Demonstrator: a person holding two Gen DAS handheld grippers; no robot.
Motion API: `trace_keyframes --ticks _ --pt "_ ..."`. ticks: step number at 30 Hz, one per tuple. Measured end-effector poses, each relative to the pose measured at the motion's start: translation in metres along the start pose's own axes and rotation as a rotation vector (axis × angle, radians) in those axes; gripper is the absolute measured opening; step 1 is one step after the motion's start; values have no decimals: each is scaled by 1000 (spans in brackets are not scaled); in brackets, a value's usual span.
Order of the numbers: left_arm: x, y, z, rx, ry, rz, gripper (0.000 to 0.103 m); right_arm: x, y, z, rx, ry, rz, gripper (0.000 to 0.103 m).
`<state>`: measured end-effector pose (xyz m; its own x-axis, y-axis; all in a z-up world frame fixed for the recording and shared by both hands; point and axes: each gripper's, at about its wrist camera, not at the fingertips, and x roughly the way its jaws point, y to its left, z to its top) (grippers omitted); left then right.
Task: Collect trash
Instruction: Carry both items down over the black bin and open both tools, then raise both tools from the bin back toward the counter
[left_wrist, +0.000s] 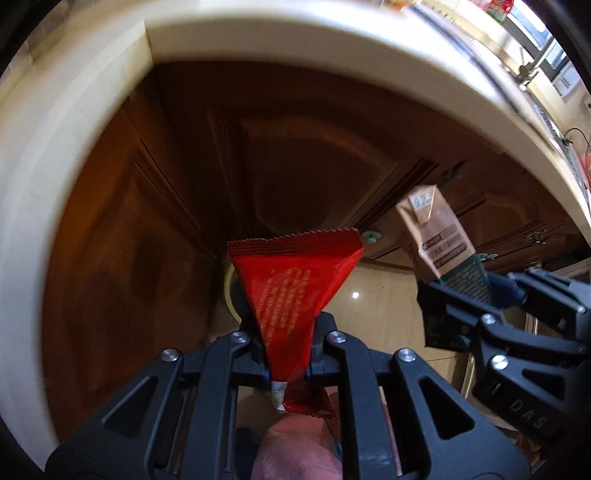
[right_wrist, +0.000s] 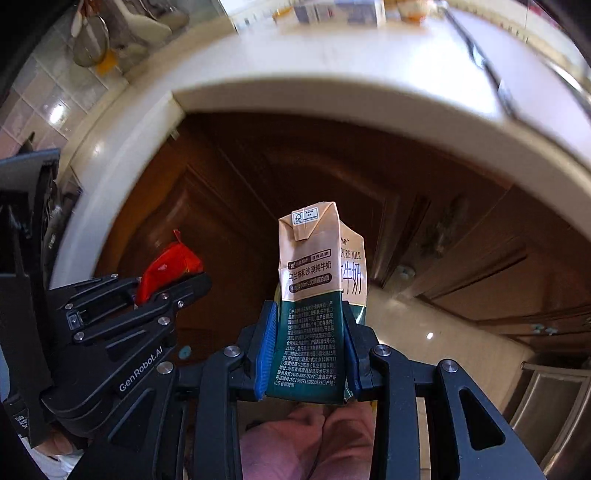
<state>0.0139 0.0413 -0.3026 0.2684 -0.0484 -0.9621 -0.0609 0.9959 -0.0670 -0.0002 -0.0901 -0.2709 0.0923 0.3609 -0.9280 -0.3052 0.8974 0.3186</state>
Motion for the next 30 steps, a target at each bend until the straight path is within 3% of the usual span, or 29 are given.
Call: trace_keyframes --ticks 6,15,21,24,27,30 --pt "71 12 -10 -46 40 -22 9 75 -25 -15 6 85 34 32" --pt "182 39 -18 -77 121 42 10 185 -51 -18 -3 153 71 32" --pt "233 58 -24 -88 149 67 11 250 -58 -20 -5 196 78 32" --pt "247 65 -28 -69 151 76 21 276 -55 -17 -7 213 89 32" --pt "255 72 -28 -50 170 69 52 289 -55 -15 4 235 94 39" --pt "254 77 -27 -50 168 84 57 294 -58 -12 32 221 109 49"
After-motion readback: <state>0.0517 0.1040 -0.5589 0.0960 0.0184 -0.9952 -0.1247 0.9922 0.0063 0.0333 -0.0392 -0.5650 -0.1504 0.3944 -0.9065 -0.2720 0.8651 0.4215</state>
